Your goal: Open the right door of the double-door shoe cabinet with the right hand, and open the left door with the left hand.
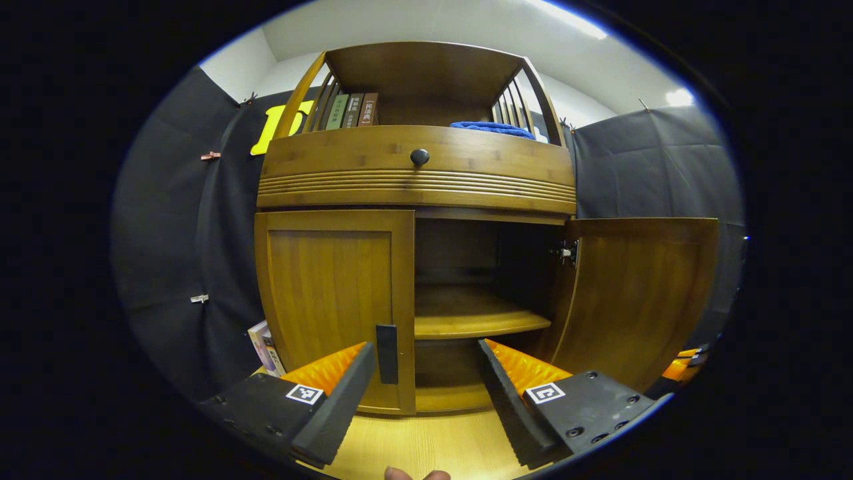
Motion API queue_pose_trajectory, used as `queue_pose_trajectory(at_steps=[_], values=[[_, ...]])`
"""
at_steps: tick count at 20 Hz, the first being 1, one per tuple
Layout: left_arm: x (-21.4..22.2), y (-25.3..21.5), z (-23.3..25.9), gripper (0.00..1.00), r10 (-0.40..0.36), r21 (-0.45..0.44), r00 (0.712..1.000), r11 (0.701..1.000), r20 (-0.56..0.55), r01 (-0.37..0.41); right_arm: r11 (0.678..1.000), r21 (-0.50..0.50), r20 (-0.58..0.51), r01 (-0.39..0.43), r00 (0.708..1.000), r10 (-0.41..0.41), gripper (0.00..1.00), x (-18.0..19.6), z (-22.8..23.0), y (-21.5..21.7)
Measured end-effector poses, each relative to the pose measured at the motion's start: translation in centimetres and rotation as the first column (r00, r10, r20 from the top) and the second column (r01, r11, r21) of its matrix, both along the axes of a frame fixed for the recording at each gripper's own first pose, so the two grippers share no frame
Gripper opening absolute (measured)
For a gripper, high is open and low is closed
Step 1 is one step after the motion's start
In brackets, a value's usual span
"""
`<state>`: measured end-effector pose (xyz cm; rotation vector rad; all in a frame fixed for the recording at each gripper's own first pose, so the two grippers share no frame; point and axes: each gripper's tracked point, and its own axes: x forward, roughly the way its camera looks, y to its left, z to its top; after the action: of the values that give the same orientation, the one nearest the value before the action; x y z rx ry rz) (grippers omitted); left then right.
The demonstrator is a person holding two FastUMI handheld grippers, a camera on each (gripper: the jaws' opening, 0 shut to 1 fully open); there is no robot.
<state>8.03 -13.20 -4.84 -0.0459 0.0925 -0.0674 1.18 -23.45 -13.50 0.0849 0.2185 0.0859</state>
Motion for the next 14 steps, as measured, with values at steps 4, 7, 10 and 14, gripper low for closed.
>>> queue_pose_trajectory(at_steps=[4,7,10,14], values=[[2.3,0.7,-1.6,0.97,0.014,0.029,1.000,0.999,-0.011,-0.014,0.992,-0.073,0.051,0.101,0.994,-0.098,0.50,-2.4,2.0,-1.9],[4.7,1.6,-3.2,0.97,0.035,0.055,0.999,0.998,-0.017,-0.034,0.989,-0.076,0.127,0.128,0.985,-0.118,1.00,-3.9,4.0,-2.3],[7.2,2.8,-5.4,0.93,0.058,0.077,0.997,0.996,-0.044,-0.055,0.993,0.002,0.093,0.115,0.989,-0.115,0.97,-4.8,3.4,-1.6],[10.9,3.8,-8.1,0.90,0.082,0.040,0.994,0.996,-0.066,-0.079,0.991,0.029,0.098,0.132,0.986,-0.134,0.98,-5.7,4.0,-1.5]])
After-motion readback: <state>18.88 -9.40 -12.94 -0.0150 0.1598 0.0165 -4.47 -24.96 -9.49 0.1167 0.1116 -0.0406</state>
